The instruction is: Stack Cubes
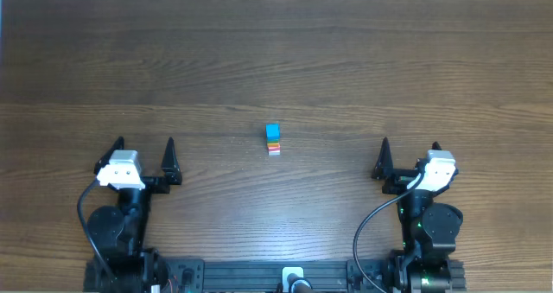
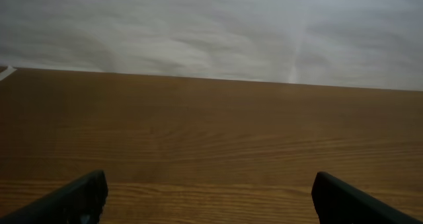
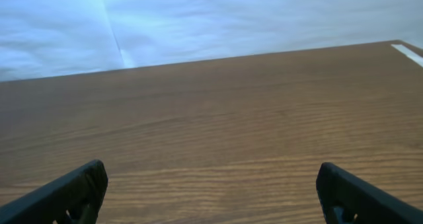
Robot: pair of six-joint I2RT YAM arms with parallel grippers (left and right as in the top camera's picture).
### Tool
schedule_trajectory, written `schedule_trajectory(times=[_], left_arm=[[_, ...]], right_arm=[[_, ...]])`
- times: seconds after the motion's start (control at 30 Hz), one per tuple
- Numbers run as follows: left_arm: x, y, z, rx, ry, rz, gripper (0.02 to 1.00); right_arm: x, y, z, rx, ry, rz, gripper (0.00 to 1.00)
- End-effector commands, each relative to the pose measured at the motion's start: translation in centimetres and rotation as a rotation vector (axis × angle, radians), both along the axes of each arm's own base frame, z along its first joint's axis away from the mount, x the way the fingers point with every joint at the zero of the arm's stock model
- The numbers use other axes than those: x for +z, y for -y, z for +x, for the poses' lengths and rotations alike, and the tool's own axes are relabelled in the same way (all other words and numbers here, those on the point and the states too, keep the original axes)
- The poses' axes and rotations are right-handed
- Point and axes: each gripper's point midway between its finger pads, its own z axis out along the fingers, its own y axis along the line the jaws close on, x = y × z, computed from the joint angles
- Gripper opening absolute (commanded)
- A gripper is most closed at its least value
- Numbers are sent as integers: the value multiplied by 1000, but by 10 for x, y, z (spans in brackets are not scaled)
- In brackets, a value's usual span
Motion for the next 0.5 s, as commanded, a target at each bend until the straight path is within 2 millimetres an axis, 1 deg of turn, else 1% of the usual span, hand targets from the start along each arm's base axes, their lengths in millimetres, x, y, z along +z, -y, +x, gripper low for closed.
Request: schedule_trajectory(times=[0.03, 0.5], left_arm=[[-1, 0, 0, -4, 3, 14, 1000], [-1, 0, 0, -4, 3, 14, 1000]], right_arm=[[-2, -2, 0, 16, 3, -7, 991], [-2, 0, 0, 6, 2, -7, 993]])
